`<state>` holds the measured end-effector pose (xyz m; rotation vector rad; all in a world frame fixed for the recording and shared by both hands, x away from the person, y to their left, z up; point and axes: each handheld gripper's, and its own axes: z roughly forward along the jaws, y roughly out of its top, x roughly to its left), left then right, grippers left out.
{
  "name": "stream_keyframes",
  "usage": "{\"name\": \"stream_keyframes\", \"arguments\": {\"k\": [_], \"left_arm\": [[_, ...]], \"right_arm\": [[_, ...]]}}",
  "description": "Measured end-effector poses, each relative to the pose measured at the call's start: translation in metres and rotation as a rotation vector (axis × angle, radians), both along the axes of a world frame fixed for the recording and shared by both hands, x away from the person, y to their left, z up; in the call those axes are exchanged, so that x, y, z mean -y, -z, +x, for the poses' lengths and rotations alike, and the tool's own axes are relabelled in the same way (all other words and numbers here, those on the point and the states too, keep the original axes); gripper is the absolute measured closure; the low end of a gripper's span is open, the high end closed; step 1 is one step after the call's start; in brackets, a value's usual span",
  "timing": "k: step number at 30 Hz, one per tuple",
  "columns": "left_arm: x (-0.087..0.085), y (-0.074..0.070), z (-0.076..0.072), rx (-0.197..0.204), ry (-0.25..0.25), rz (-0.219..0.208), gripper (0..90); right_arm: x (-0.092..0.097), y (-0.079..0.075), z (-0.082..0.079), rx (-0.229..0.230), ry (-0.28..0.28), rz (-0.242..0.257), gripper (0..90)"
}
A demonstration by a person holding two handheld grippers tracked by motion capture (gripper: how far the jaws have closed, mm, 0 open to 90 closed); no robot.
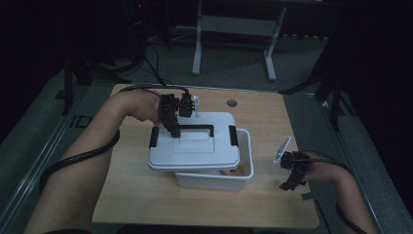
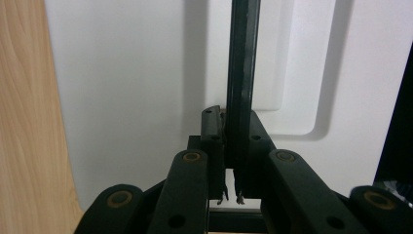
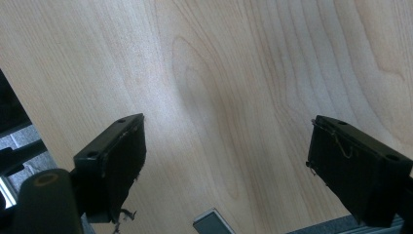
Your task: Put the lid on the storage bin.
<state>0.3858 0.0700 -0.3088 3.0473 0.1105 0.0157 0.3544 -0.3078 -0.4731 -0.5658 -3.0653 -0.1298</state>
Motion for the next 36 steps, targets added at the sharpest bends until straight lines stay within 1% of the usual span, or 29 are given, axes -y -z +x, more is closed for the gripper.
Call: {"name": "stream_keyframes", "arguments": {"k": [1, 2, 3, 4, 5, 6, 7, 9, 11, 17, 18, 19, 20, 23, 24, 26, 29, 32, 33, 35, 36], "left_arm": [[0.005, 0.0, 0.0, 0.005, 0.011, 0.003, 83.5], [0.008, 0.0, 0.0, 0.0, 0.007, -0.003, 83.6], [0.012, 0.001, 0.001, 0.002, 0.021, 0.002, 83.5], [0.014, 0.001, 0.001, 0.004, 0.024, 0.002, 83.5], [0.018, 0.002, 0.002, -0.001, 0.016, -0.001, 83.6], [0.021, 0.003, 0.003, 0.002, 0.031, 0.001, 83.5], [0.026, 0.004, 0.004, -0.002, 0.028, -0.001, 83.6], [0.033, 0.006, 0.005, 0.004, 0.041, 0.006, 83.5], [0.038, 0.008, 0.007, 0.0, 0.039, 0.005, 83.5], [0.051, 0.018, 0.011, -0.003, 0.057, 0.009, 83.5], [0.053, 0.019, 0.01, -0.009, 0.055, 0.013, 83.6], [0.055, 0.022, 0.012, -0.014, 0.066, 0.011, 83.5], [0.056, 0.024, 0.012, -0.017, 0.061, 0.012, 83.5], [0.059, 0.03, 0.014, -0.019, 0.064, 0.017, 83.5], [0.06, 0.032, 0.014, -0.028, 0.066, 0.013, 83.6], [0.061, 0.036, 0.015, -0.031, 0.074, 0.01, 83.5], [0.063, 0.042, 0.016, -0.042, 0.073, 0.024, 83.5], [0.063, 0.045, 0.017, -0.039, 0.073, 0.023, 83.5], [0.063, 0.046, 0.018, -0.046, 0.07, 0.022, 83.5], [0.062, 0.048, 0.019, -0.041, 0.065, 0.022, 83.5], [0.062, 0.049, 0.019, -0.046, 0.063, 0.023, 83.5]], "right_arm": [[0.0, 0.0, 0.0, 0.0, 0.001, 0.0, 13.9], [0.001, 0.0, 0.0, 0.0, 0.0, -0.001, 13.9], [0.001, 0.0, 0.0, -0.001, -0.002, 0.001, 13.9], [0.002, 0.001, -0.001, -0.001, 0.002, 0.003, 13.9], [0.002, 0.001, -0.001, 0.0, 0.001, 0.003, 13.9], [0.003, 0.001, -0.001, -0.002, 0.003, 0.002, 13.9], [0.003, 0.001, -0.001, -0.002, 0.002, 0.003, 13.9], [0.004, 0.002, -0.001, -0.002, 0.002, 0.005, 13.9], [0.004, 0.002, -0.001, -0.003, 0.003, 0.007, 13.9], [0.007, 0.004, -0.002, -0.007, 0.006, 0.006, 13.9], [0.007, 0.004, -0.002, -0.009, 0.005, 0.007, 13.9], [0.006, 0.005, -0.002, -0.01, 0.004, 0.007, 13.9], [0.006, 0.005, -0.002, -0.011, 0.003, 0.008, 13.9], [0.006, 0.006, -0.002, -0.011, 0.003, 0.009, 13.9], [0.006, 0.006, -0.001, -0.012, 0.001, 0.005, 13.9], [0.005, 0.006, -0.001, -0.013, -0.001, 0.009, 13.9], [0.004, 0.007, -0.001, -0.01, -0.005, 0.006, 13.9], [0.004, 0.007, 0.0, -0.011, -0.003, 0.005, 13.9], [0.004, 0.007, 0.0, -0.011, -0.002, 0.005, 13.9], [0.004, 0.008, 0.0, -0.012, -0.002, 0.005, 13.9], [0.004, 0.008, -0.001, -0.012, -0.003, 0.006, 13.9]]}}
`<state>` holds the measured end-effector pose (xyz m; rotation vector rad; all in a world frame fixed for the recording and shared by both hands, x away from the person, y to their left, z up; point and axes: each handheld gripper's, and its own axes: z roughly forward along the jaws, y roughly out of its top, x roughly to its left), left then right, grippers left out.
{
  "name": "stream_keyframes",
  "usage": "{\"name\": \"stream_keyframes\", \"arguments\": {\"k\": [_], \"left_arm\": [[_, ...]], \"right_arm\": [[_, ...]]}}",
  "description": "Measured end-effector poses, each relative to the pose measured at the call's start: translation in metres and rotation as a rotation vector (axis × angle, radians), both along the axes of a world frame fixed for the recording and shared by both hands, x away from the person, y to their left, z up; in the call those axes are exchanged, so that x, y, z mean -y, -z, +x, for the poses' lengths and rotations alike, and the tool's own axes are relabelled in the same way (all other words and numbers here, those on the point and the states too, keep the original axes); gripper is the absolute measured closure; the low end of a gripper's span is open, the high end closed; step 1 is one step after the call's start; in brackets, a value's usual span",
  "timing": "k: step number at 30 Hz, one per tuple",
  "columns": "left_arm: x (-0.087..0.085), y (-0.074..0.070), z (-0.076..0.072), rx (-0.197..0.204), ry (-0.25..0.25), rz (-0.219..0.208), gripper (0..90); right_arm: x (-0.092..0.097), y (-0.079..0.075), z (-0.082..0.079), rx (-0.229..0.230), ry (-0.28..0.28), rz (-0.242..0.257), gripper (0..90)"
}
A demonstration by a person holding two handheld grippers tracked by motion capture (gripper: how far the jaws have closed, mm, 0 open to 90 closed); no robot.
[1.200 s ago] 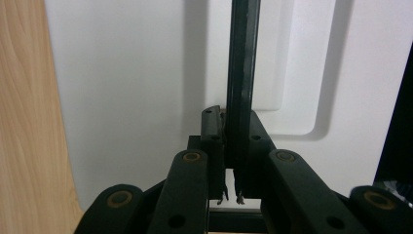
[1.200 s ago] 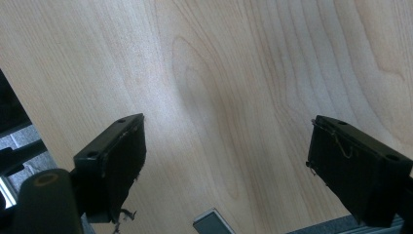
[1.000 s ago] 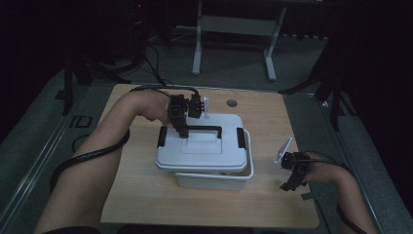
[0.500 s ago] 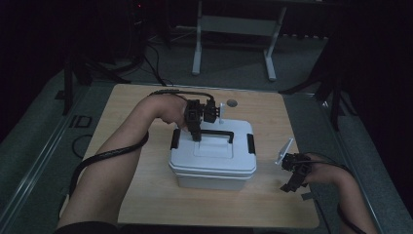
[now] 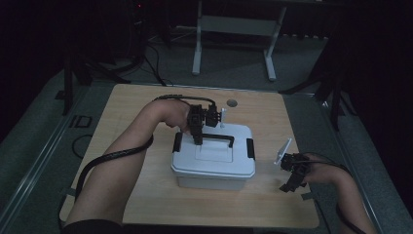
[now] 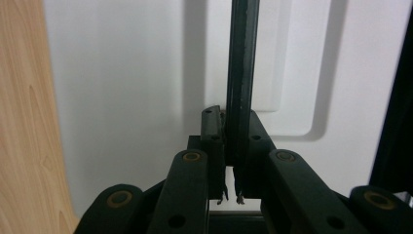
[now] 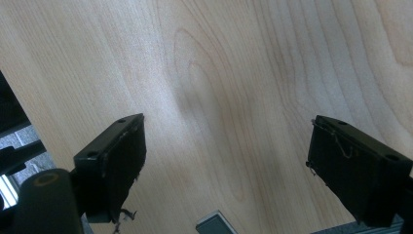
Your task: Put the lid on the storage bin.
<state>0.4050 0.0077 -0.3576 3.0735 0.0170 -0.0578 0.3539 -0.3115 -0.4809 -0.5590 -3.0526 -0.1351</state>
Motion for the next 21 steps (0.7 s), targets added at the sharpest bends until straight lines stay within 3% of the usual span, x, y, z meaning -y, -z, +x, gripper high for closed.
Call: {"name": "stream_keyframes", "arguments": {"k": [21], "left_arm": [[-0.001, 0.012, 0.002, -0.013, -0.018, 0.017, 83.1]], "right_arm": [[-0.002, 0.004, 0.001, -0.006, -0.002, 0.004, 14.0]]}}
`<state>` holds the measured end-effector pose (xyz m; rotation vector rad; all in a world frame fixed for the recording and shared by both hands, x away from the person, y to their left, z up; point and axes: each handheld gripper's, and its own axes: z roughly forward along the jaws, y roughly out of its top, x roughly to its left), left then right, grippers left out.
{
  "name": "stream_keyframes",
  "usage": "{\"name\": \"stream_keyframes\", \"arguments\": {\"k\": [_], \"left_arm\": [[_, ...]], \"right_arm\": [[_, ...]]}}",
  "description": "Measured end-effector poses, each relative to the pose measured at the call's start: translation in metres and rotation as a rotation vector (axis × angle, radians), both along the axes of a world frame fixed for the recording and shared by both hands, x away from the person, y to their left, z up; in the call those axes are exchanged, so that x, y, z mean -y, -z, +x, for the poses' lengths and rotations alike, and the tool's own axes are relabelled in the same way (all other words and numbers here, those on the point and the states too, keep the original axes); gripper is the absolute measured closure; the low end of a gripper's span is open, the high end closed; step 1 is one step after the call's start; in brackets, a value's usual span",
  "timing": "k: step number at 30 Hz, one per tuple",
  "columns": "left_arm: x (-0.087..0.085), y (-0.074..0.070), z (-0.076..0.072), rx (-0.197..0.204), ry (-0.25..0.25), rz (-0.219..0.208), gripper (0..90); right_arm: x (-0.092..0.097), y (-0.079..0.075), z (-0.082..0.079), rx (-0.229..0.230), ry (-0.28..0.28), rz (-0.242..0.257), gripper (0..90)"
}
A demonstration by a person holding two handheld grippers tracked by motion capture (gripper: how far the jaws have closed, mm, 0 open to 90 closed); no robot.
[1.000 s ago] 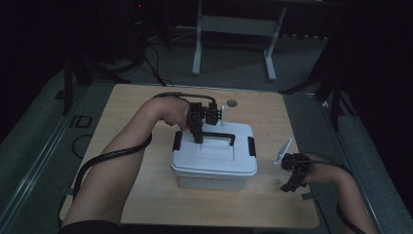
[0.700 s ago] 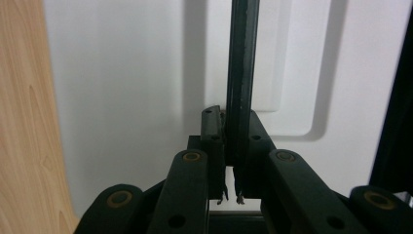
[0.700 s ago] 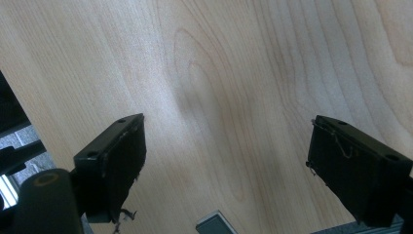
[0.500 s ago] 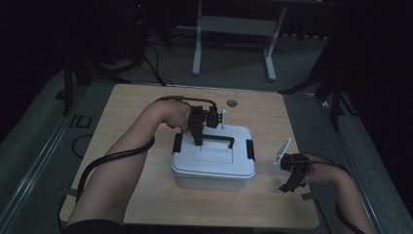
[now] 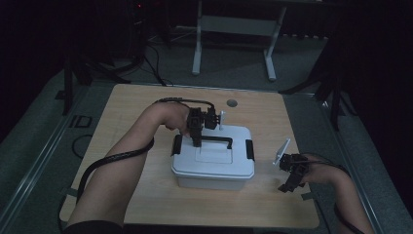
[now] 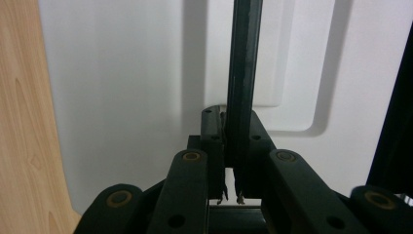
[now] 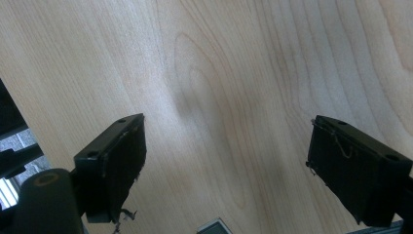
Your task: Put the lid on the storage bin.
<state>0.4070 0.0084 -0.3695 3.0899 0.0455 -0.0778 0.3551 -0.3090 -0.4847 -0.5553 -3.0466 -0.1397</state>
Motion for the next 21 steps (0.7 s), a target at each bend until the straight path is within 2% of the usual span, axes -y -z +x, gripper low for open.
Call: {"name": "stream_keyframes", "arguments": {"k": [2, 3, 4, 6, 7, 8, 9, 10, 14, 16, 21], "left_arm": [[0.001, -0.001, 0.001, 0.002, -0.005, 0.001, 82.7], [0.0, -0.001, 0.001, 0.01, -0.018, -0.009, 79.2], [0.0, -0.002, 0.001, 0.031, -0.024, -0.017, 65.4], [-0.001, -0.004, 0.002, 0.036, -0.038, -0.033, 46.4], [-0.001, -0.005, 0.001, 0.055, -0.046, -0.035, 34.7], [-0.002, -0.007, 0.002, 0.056, -0.056, -0.037, 29.2], [-0.003, -0.009, 0.002, 0.038, -0.061, -0.044, 25.1], [-0.004, -0.009, 0.002, 0.043, -0.064, -0.041, 17.5], [-0.007, -0.01, 0.002, 0.061, -0.074, -0.036, 11.1], [-0.009, -0.009, 0.002, 0.085, -0.076, -0.034, 8.3], [-0.019, -0.006, 0.002, 0.118, -0.079, -0.07, 2.4]], "right_arm": [[-0.001, -0.001, 0.0, 0.0, -0.001, 0.001, 14.0], [-0.002, -0.001, 0.0, 0.0, -0.001, 0.003, 14.0], [-0.002, -0.001, 0.0, 0.0, -0.002, 0.004, 14.0], [-0.002, 0.0, 0.0, 0.0, -0.002, 0.001, 14.0], [-0.002, 0.0, 0.0, -0.001, -0.002, 0.002, 14.0], [-0.002, -0.001, 0.0, -0.001, -0.001, 0.003, 14.0], [-0.002, -0.001, 0.0, 0.0, -0.002, 0.003, 14.0], [-0.003, -0.001, 0.0, 0.002, -0.003, 0.004, 14.0], [-0.004, -0.002, 0.001, 0.004, -0.004, 0.004, 14.0], [-0.005, -0.002, 0.002, 0.007, -0.007, 0.006, 14.0], [-0.007, -0.003, 0.003, 0.01, -0.001, 0.007, 14.0]]}}
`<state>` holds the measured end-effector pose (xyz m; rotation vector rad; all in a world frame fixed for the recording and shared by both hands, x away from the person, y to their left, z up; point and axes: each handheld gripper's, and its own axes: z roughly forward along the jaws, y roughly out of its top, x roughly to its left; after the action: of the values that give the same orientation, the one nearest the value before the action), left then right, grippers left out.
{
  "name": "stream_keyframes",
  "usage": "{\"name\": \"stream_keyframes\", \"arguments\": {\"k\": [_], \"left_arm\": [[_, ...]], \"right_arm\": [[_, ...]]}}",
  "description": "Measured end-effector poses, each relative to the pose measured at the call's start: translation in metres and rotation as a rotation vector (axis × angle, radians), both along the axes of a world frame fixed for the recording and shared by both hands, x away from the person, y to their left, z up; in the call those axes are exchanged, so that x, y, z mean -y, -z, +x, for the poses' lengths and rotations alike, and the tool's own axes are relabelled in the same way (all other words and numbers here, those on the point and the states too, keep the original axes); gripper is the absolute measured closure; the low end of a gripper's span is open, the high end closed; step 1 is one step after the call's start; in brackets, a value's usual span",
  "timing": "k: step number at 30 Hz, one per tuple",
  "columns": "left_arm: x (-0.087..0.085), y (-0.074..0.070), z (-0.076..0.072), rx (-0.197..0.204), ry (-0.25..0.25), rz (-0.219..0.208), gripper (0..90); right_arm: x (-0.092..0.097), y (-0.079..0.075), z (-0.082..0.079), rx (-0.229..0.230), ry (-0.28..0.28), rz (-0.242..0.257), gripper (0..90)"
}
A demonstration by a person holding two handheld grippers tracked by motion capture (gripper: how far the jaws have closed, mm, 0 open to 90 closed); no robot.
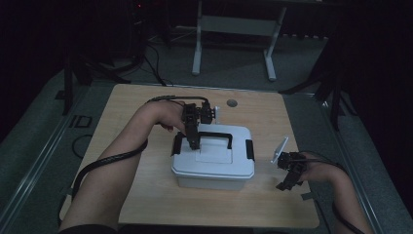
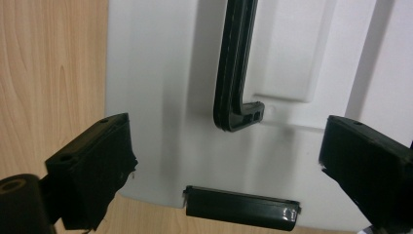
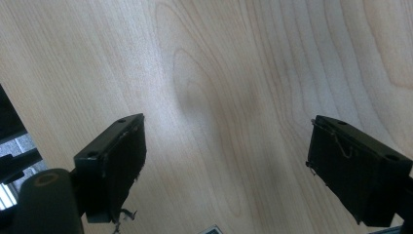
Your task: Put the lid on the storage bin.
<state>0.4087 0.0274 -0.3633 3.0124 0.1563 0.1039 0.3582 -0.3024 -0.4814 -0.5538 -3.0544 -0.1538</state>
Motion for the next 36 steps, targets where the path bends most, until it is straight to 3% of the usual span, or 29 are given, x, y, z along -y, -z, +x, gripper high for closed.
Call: {"name": "stream_keyframes", "arguments": {"k": [16, 32, 36], "left_arm": [[-0.055, 0.008, -0.01, 0.011, -0.054, -0.066, 2.0], [-0.112, 0.014, -0.02, 0.001, -0.13, -0.078, 2.0], [-0.124, 0.018, -0.022, -0.005, -0.152, -0.099, 2.0]], "right_arm": [[-0.003, 0.001, 0.002, 0.01, 0.01, 0.005, 13.9], [-0.005, 0.001, 0.005, 0.012, 0.016, 0.005, 14.0], [-0.006, 0.0, 0.006, 0.015, 0.019, 0.005, 14.0]]}}
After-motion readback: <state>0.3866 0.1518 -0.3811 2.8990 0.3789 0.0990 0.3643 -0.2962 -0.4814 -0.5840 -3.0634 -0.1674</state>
